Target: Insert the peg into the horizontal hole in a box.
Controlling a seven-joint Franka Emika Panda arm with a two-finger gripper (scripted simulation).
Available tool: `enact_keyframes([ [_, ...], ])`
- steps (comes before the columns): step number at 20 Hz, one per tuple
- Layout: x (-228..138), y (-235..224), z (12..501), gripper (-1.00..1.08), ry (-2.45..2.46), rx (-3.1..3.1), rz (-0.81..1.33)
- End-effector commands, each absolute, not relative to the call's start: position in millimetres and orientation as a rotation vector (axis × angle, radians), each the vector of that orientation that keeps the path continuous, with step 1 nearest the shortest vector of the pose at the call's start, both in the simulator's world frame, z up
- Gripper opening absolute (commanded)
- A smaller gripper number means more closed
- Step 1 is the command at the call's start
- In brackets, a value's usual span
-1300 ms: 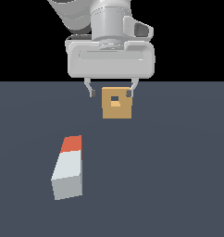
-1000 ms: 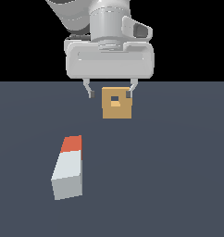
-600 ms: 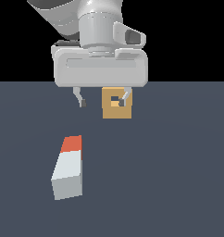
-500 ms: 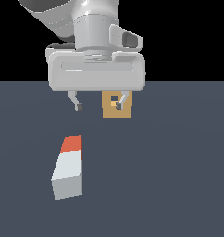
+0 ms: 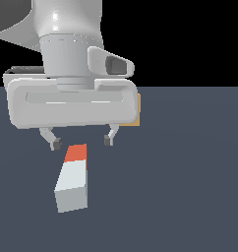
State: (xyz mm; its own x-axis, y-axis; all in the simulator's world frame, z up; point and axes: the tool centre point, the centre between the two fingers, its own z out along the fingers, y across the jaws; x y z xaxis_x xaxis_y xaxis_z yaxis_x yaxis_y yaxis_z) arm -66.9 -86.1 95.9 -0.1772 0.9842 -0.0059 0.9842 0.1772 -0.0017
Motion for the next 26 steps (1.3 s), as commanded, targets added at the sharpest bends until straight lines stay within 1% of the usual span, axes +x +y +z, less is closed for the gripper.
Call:
enact_keyframes([
  [1, -73.4, -97.6, 87.6, 1.00, 2.425, 1.993, -0.005],
  [8, -82.3, -116.3, 74.4, 1.00, 2.450, 1.965, -0.001],
  [17, -82.8, -118.5, 68.3, 1.00, 2.451, 1.965, -0.001],
  [26, -83.4, -118.6, 31.7, 1.00, 2.453, 1.963, 0.000],
])
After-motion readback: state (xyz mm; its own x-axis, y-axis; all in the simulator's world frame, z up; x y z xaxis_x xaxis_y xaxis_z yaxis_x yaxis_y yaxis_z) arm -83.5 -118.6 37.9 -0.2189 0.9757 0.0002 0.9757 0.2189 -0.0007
